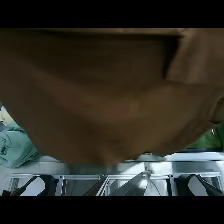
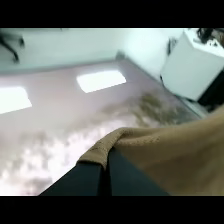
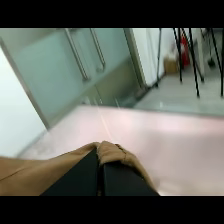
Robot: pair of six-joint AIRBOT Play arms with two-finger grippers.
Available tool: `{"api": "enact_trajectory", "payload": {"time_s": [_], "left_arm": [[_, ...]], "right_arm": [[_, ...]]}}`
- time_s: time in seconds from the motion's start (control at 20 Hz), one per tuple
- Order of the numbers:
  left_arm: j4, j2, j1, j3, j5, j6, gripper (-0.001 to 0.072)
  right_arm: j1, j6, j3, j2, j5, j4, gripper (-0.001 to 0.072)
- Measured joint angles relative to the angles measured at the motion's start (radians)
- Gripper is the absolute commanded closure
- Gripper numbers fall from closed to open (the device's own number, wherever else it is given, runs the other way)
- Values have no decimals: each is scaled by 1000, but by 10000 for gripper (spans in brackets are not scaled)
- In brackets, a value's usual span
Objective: Fold the shirts.
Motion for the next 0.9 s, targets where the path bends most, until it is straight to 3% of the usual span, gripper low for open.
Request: {"api": "enact_trajectory", "payload": {"time_s": [0.15,0.35,0.65,0.9], "left_arm": [[146,-179,-145,-58,35,-3,683],[302,-478,-268,-59,108,4,684],[366,-907,-311,196,79,-67,688],[378,-1043,-316,279,38,-106,689]], "right_arm": [[146,4,-82,-112,-106,-187,695],[269,-1,-149,-348,-237,-303,695],[301,-53,-169,-641,-327,-277,695],[268,-88,-172,-727,-292,-291,696]]}}
